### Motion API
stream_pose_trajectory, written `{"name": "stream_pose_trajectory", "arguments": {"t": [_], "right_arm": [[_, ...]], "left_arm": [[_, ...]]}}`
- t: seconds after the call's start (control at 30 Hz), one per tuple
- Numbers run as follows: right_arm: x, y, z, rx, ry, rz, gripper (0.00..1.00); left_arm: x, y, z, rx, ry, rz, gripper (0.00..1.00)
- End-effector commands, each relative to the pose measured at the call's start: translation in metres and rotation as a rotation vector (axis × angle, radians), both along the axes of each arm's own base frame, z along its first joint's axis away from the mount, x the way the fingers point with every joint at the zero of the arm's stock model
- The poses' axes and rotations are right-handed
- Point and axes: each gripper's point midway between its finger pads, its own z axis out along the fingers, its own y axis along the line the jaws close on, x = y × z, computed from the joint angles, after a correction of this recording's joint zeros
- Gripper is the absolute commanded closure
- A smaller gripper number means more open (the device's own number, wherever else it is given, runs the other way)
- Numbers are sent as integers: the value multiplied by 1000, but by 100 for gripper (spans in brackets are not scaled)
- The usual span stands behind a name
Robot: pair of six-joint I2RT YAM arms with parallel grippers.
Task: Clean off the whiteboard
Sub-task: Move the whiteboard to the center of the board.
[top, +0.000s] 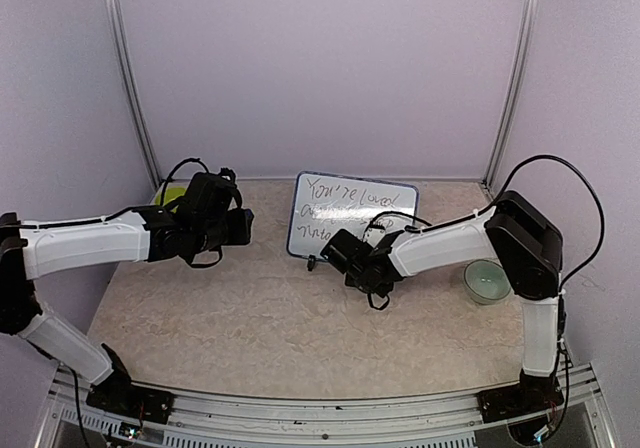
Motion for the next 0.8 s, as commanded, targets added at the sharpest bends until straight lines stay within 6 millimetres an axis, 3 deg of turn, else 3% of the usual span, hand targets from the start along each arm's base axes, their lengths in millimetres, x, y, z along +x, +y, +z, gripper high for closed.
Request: {"name": "stream_pose_trajectory", "arguments": {"t": [0.0, 0.2, 0.47, 0.77], "right_arm": [[-32, 7, 4, 16, 31, 8, 96], [-48, 34, 1, 18, 42, 79, 92], [-55, 60, 0, 39, 80, 169, 64], [-73, 72, 42, 80, 62, 333, 42]], "left_arm": [[-2, 1, 16, -21, -33, 8, 81], [-4, -1, 17, -30, -34, 7, 81], [-4, 0, 20, -29, -39, 12, 81], [-6, 0, 23, -34, -44, 15, 81]]}}
